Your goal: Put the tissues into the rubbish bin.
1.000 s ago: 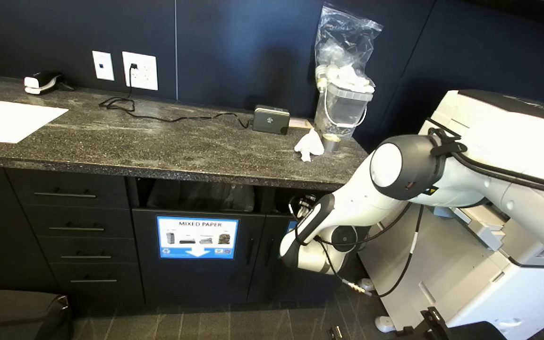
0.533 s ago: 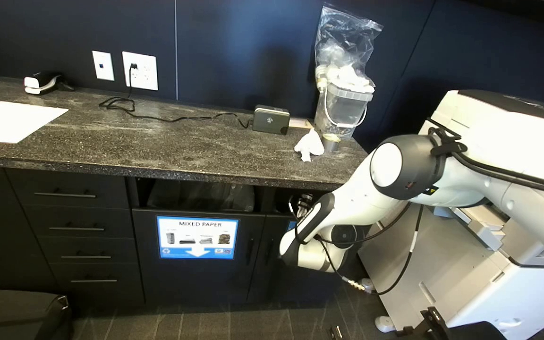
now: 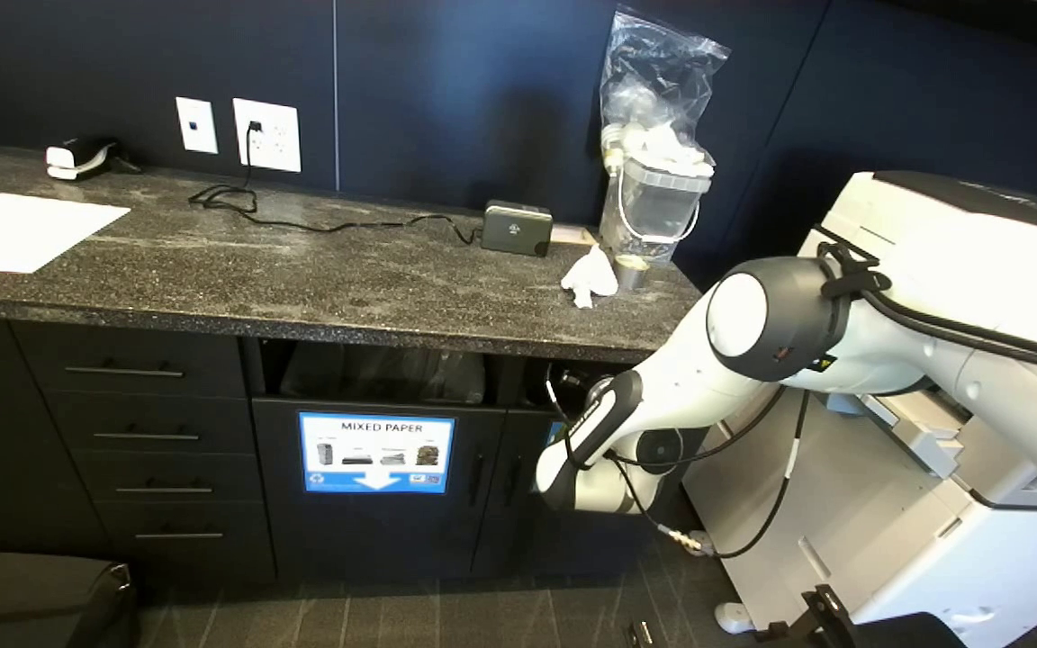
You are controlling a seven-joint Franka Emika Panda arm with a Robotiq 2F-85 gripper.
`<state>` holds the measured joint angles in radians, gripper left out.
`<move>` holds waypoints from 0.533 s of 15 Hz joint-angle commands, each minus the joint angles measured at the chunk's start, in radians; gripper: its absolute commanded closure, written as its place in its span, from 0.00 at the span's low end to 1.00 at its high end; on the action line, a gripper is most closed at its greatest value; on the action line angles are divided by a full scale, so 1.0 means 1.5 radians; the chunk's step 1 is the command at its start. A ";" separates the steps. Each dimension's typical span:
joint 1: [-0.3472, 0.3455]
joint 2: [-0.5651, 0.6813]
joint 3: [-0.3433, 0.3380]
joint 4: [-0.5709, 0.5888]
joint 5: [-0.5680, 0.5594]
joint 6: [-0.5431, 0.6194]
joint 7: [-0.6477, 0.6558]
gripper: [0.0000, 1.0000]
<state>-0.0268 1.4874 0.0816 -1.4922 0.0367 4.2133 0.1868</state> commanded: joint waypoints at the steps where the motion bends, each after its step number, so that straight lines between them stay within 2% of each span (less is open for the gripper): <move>1: -0.003 -0.001 -0.001 0.005 -0.016 -0.011 -0.003 0.00; 3: -0.008 0.000 -0.009 0.006 -0.046 -0.088 -0.001 0.00; 6: -0.015 0.000 -0.021 0.014 -0.070 -0.243 -0.023 0.00; 8: -0.016 -0.010 -0.027 0.020 -0.088 -0.269 -0.042 0.00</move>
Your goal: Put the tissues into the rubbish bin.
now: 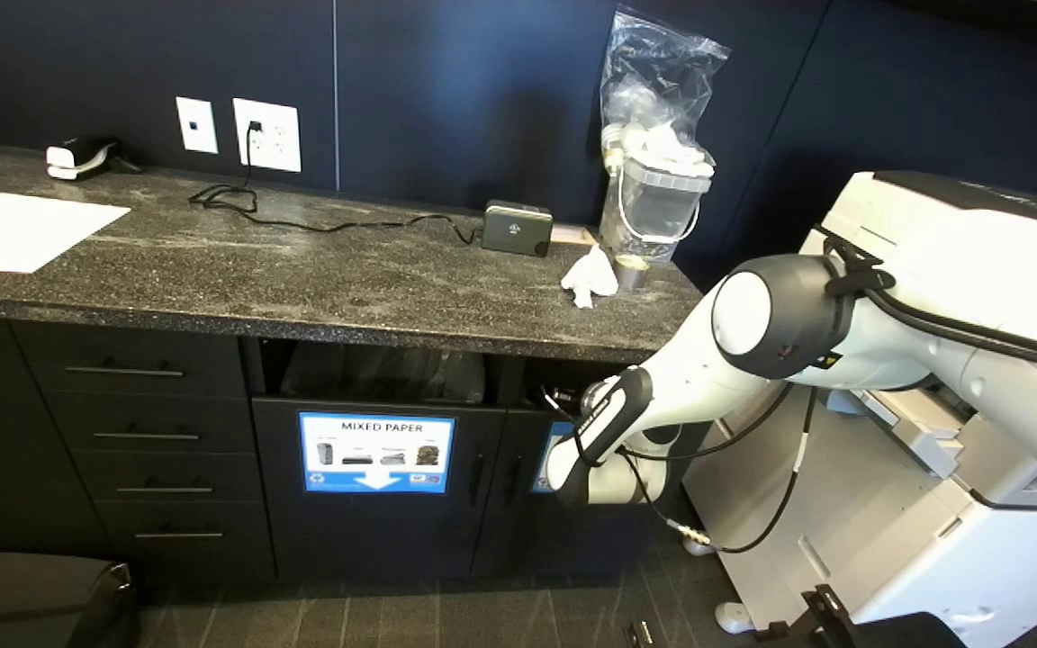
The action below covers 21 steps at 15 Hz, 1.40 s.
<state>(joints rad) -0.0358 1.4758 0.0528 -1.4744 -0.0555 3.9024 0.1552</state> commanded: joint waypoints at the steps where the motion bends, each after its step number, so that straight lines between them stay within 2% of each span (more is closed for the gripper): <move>1: -0.012 -0.013 -0.010 -0.001 -0.035 -0.056 -0.030 0.00; 4: -0.007 -0.047 -0.020 -0.036 -0.025 -0.046 -0.055 0.00; 8: -0.009 -0.059 -0.031 -0.069 -0.045 0.074 -0.079 0.00; 10: -0.012 -0.078 -0.034 -0.108 -0.059 0.121 -0.078 0.00; 13: -0.006 -0.138 -0.042 -0.199 -0.064 0.135 -0.081 0.00; 17: 0.008 -0.249 -0.045 -0.328 -0.060 0.097 -0.099 0.00; 21: 0.052 -0.386 -0.055 -0.448 -0.015 -0.052 -0.140 0.00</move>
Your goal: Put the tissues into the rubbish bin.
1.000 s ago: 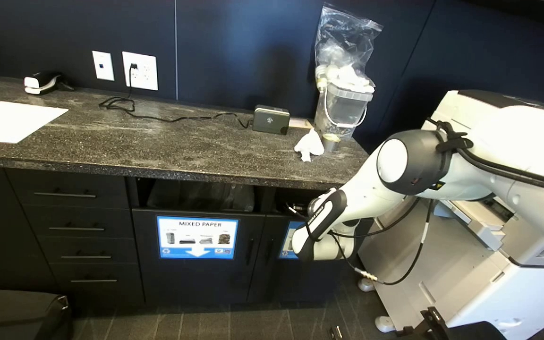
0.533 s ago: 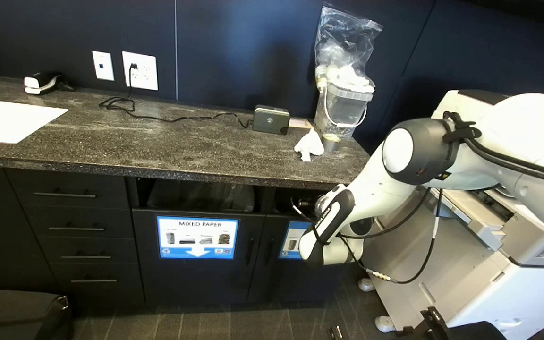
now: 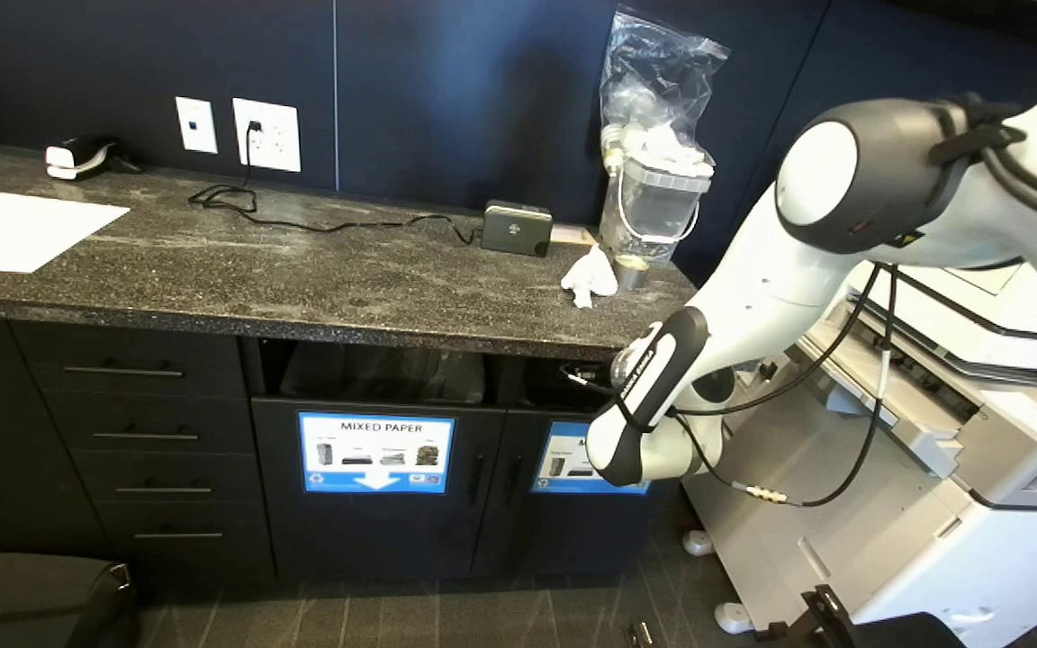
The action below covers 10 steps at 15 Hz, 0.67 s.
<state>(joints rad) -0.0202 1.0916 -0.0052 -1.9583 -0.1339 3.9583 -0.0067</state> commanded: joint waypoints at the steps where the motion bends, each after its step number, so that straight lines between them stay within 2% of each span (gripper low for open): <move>1: 0.055 -0.164 -0.021 -0.149 0.049 -0.132 -0.042 0.00; 5: 0.119 -0.308 -0.038 -0.217 0.072 -0.349 -0.069 0.00; 7: 0.182 -0.382 -0.078 -0.246 0.082 -0.459 -0.078 0.00; 8: 0.236 -0.419 -0.122 -0.256 0.082 -0.518 -0.077 0.00; 10: 0.310 -0.477 -0.189 -0.242 0.028 -0.633 -0.055 0.00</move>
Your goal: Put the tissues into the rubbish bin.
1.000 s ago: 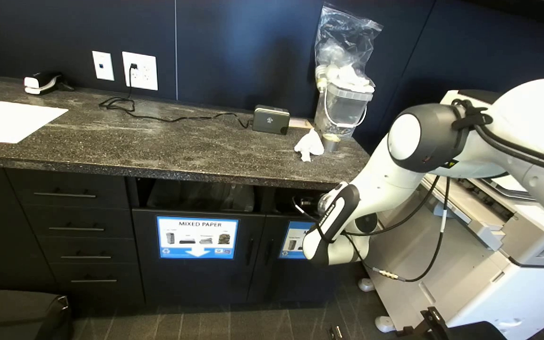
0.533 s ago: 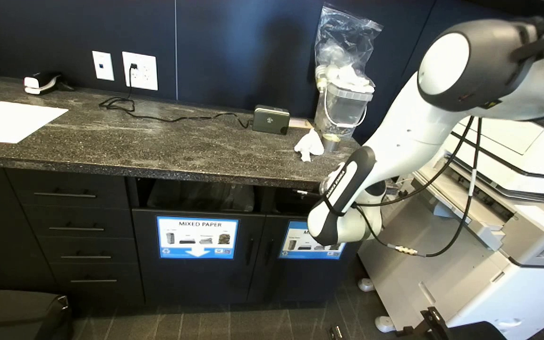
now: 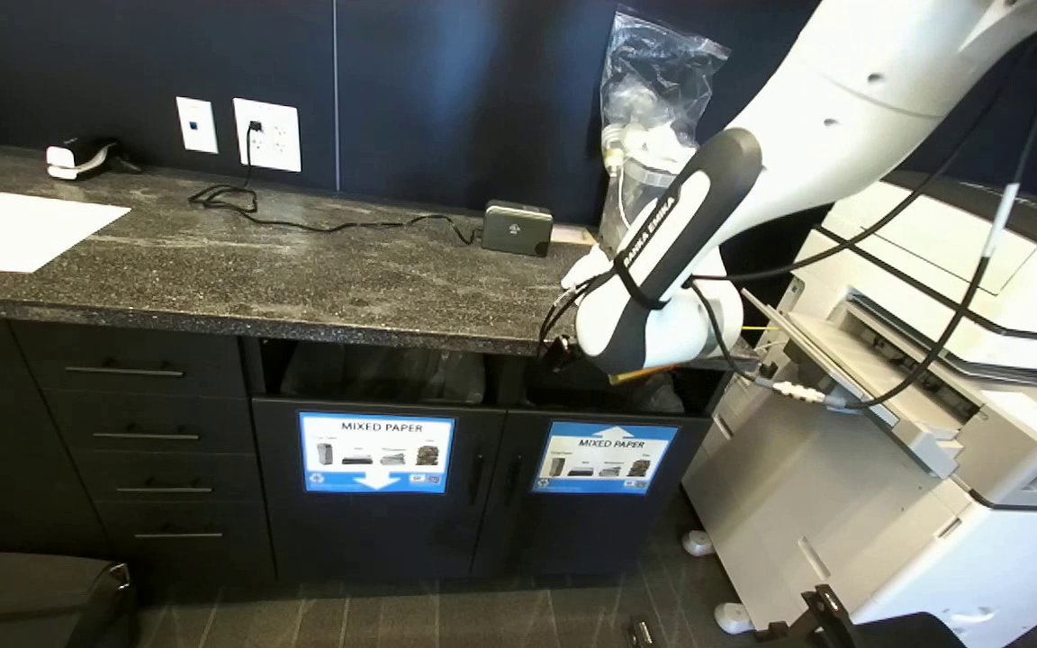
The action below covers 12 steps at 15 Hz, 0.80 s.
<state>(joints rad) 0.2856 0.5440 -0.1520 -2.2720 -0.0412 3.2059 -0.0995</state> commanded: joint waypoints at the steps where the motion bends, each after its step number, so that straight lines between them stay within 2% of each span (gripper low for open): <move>1: 0.153 -0.133 -0.137 -0.020 -0.078 -0.169 0.039 0.00; 2: 0.150 -0.155 -0.131 0.000 -0.122 -0.196 0.056 0.00; 3: 0.165 -0.166 -0.148 0.020 -0.172 -0.210 0.095 0.00; 4: 0.142 -0.169 -0.121 0.040 -0.196 -0.193 0.112 0.00; 5: 0.179 -0.165 -0.154 0.053 -0.178 -0.168 0.107 0.00; 10: 0.139 -0.082 -0.145 0.137 -0.135 -0.022 0.148 0.00; 12: 0.135 -0.024 -0.163 0.173 -0.113 0.045 0.184 0.00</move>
<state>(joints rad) 0.5011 0.3676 -0.3673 -2.1153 -0.2563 3.1345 0.1052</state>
